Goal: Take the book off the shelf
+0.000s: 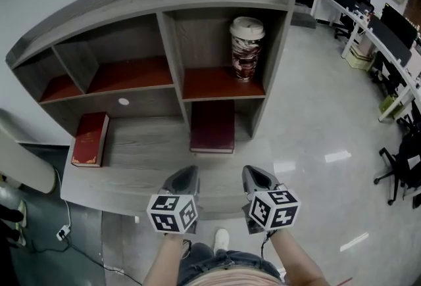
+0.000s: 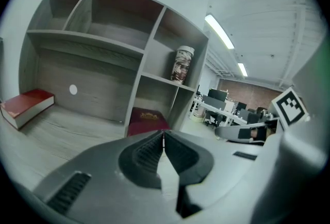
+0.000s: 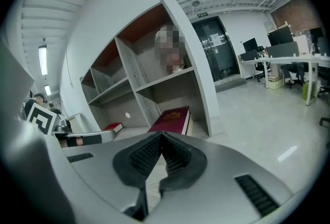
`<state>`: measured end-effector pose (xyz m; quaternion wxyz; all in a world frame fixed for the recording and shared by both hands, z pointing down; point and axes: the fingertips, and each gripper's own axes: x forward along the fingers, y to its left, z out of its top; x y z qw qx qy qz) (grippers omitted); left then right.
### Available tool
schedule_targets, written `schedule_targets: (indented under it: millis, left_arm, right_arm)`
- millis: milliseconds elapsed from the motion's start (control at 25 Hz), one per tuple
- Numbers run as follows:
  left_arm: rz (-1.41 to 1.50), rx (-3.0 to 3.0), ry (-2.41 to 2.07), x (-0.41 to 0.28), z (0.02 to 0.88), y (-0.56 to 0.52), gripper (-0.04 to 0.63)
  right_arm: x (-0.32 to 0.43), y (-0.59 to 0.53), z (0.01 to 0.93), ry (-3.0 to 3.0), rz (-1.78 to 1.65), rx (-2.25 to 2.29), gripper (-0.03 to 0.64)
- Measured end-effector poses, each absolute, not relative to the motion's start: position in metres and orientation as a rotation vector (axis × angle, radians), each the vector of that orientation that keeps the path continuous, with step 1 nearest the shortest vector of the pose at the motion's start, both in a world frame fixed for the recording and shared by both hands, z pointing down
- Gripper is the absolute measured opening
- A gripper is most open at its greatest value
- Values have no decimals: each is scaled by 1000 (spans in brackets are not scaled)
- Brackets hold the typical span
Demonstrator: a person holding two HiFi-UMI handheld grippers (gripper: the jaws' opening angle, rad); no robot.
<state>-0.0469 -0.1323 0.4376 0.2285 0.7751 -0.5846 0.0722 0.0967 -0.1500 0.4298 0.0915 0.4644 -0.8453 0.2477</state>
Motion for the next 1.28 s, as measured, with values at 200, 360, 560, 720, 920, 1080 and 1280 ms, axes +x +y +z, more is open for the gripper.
schedule_targets:
  millis: [200,360,560,720,920,1080,1280]
  left_arm:
    - [231,2119,-1643,-54,436,-150,14]
    - [251,2102,-1657,-62,434,-162,14]
    - [281,2068,-1664,-64,442,-175,14]
    - [289,2045,-1657,-64,452,-183,14]
    - [301,2033,-1634,-68,461,-197,68]
    - [327,2023,-1619,-73,468,-209,120]
    - [336,1997,-1593,-80,481,-228,167]
  right_arm:
    - [97,-166,433,-2503,717,1376,8]
    - [88,-177,427,-2550,737,1343,8]
    - [82,-190,424,-2574,746,1298,9]
    - [79,-198,432,-2550,728,1279,40]
    - [71,-205,443,-2524,757,1256,112]
    - [67,-213,454,-2487,775,1256,144]
    - [61,-227,466,-2447,768,1257,166]
